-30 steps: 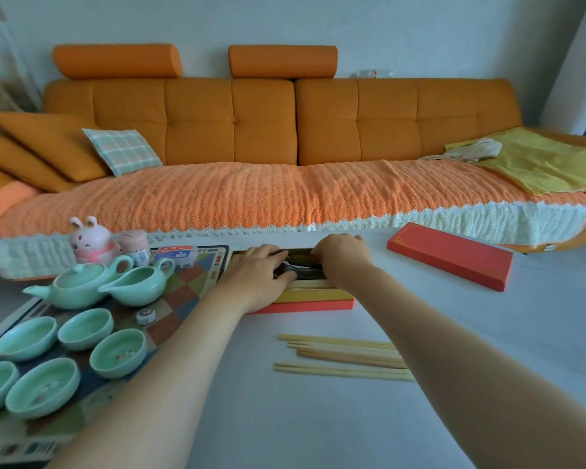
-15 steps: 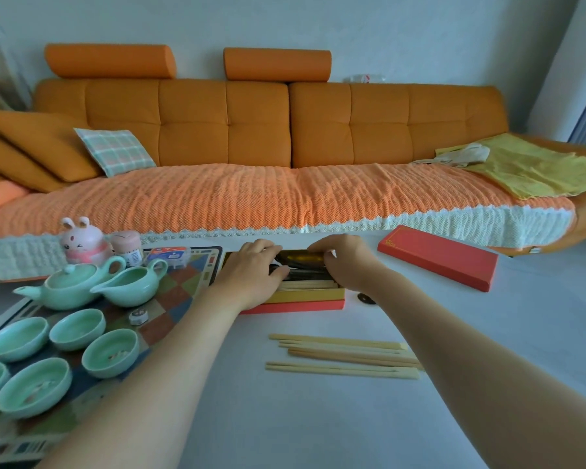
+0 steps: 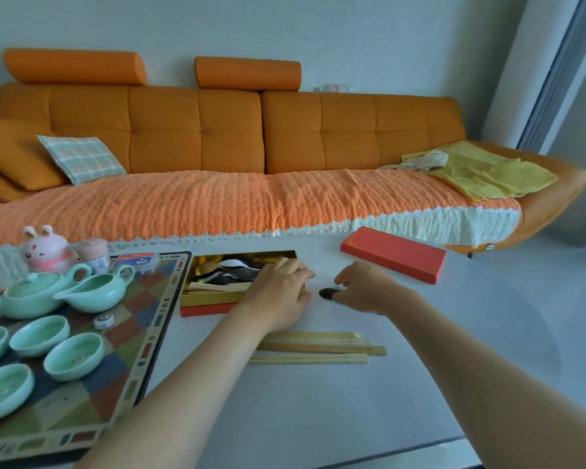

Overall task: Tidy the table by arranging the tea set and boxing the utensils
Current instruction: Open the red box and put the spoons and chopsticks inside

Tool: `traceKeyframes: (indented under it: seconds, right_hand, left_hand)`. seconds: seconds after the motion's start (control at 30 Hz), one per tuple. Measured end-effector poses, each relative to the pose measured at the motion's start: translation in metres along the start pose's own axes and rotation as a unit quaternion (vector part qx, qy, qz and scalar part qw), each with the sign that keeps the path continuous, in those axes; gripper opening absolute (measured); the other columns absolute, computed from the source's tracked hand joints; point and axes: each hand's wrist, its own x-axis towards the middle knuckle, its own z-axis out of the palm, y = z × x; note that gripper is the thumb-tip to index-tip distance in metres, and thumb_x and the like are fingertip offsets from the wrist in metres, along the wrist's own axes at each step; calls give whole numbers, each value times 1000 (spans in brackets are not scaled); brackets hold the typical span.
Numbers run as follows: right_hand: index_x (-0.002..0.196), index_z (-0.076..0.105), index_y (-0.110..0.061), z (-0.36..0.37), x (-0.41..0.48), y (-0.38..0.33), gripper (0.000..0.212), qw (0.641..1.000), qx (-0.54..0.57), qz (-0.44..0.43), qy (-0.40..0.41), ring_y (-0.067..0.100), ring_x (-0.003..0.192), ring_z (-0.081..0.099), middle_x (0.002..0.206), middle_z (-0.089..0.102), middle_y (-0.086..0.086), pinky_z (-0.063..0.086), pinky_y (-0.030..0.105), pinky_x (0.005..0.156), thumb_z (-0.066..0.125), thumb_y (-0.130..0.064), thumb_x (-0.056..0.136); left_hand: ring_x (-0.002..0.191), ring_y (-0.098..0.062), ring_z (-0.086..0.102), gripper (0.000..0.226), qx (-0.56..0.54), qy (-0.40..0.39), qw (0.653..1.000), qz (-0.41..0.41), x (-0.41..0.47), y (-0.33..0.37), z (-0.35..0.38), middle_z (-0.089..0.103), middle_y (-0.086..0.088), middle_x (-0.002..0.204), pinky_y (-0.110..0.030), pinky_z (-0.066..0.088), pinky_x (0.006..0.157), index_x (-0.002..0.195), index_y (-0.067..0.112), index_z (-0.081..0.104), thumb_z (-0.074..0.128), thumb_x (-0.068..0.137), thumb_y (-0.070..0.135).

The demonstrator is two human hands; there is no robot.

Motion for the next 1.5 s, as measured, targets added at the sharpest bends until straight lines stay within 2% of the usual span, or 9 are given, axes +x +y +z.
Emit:
traceKeyframes:
  seconds: [0.07, 0.27, 0.47, 0.63, 0.83, 1.0, 1.17, 1.33, 1.5]
  right_hand:
    - [109, 73, -27, 2, -2, 2, 37, 1000, -12, -4, 10, 16, 97, 60, 112, 66, -5, 55, 36, 85, 67, -52, 83]
    - [106, 65, -27, 6, -5, 2, 22, 995, 88, -40, 33, 16, 94, 60, 102, 66, -5, 53, 32, 80, 71, -35, 86]
    - [93, 75, -22, -3, -5, -18, 10, 963, 234, -90, 97, 17, 83, 64, 87, 70, -2, 52, 30, 74, 74, -17, 84]
    - [95, 78, -13, -8, -3, -39, 12, 938, 307, -125, 103, -6, 54, 53, 70, 64, -10, 39, 8, 52, 75, -11, 84]
    - [94, 77, -19, -4, 5, -62, 10, 928, 330, -138, 105, 4, 57, 55, 73, 70, -5, 44, 20, 57, 75, -15, 85]
    - [103, 75, -20, 0, 16, -73, 22, 922, 341, -128, 132, 13, 88, 67, 95, 72, -6, 56, 31, 84, 65, -6, 91]
    - [112, 73, -18, 5, 26, -84, 29, 949, 249, -123, 149, 15, 81, 62, 99, 65, -7, 49, 24, 69, 53, -5, 96]
    - [114, 72, -22, 18, 43, -91, 34, 971, 183, -82, 129, 12, 58, 55, 101, 67, 2, 38, 16, 45, 47, -6, 98]
    - [115, 72, -28, 21, 51, -98, 45, 986, 88, -79, 116, 19, 83, 59, 110, 66, 0, 49, 26, 65, 43, -2, 92]
  left_hand:
    - [129, -16, 36, 45, 6, -4, 1000, 13, 0, 7, 4, 46, 5, 138, -34, 30, 107, 141, 20, 47, 47, 98, 32]
    - [131, -16, 36, 44, 15, 19, 999, 26, -1, 17, 9, 47, 7, 141, -35, 29, 110, 141, 23, 46, 46, 99, 33]
    - [120, -16, 44, 31, -152, 82, 983, -62, 1, 13, -4, 51, 3, 127, -30, 36, 99, 130, 21, 54, 54, 99, 22]
    - [100, -7, 57, 19, -299, 109, 935, -158, -4, -5, -22, 57, 9, 116, -19, 42, 79, 117, 28, 59, 55, 99, 22]
    - [94, -15, 62, 8, -422, 124, 864, -243, -11, -29, -41, 67, 1, 100, -32, 52, 85, 99, 24, 67, 64, 93, 19]
    - [87, -16, 63, 6, -429, 206, 825, -304, -18, -57, -56, 68, 1, 96, -31, 52, 76, 93, 27, 67, 63, 93, 23]
    - [83, -6, 57, 7, -248, 189, 892, -326, -29, -71, -53, 60, 16, 90, -27, 42, 62, 96, 29, 62, 57, 95, 34]
    - [102, -17, 57, 22, -101, 120, 951, -268, -40, -83, -41, 65, 8, 108, -39, 51, 86, 113, 26, 66, 54, 97, 33]
    - [124, -21, 43, 36, -28, 47, 980, -192, -47, -86, -36, 56, 3, 132, -36, 37, 102, 133, 23, 59, 47, 101, 32]
